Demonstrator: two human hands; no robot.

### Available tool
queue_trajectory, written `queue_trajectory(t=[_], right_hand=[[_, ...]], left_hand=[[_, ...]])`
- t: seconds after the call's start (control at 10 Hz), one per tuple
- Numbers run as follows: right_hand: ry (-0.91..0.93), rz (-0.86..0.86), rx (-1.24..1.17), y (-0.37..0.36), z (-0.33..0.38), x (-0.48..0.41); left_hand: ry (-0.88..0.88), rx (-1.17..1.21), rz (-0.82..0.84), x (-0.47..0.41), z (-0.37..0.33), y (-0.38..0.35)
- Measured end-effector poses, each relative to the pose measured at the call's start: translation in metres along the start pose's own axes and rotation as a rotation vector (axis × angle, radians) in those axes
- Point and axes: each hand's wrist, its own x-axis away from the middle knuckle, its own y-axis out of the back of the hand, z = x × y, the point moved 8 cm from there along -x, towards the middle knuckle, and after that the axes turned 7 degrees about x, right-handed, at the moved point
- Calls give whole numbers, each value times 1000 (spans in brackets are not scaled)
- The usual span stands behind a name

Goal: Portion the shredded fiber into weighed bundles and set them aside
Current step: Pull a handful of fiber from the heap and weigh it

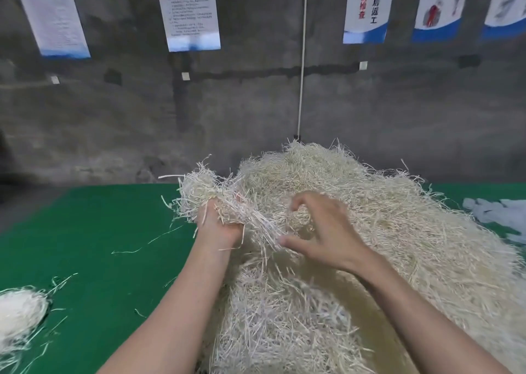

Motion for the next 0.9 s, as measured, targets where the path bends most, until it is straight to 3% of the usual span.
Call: queue_trajectory(t=[0.1,0.3,0.4,0.5,0.6,0.7,0.8,0.9], right_hand=[[86,71,126,-45,34,-16],[89,168,320,-111,-21,22],[41,282,468,-118,-63,55],[-34,433,396,-112,-69,73],[-106,463,1,-77,-41,51],[-167,283,-399,-13,-12,18],[-174,121,-521,-4,18,-8],[-180,405,-399,-74,49,-13]], left_hand=[[67,365,79,-20,-7,-11],[-155,4,-162,-19,-33,24],[-116,55,-160,-40,-43,37],[-106,252,-6,-47,-68,24],[-85,127,-41,-31,-57,17],[-68,304,75,-20,-46,8],[40,357,103,-18,-41,-5],[66,364,224,-8,-44,-29]])
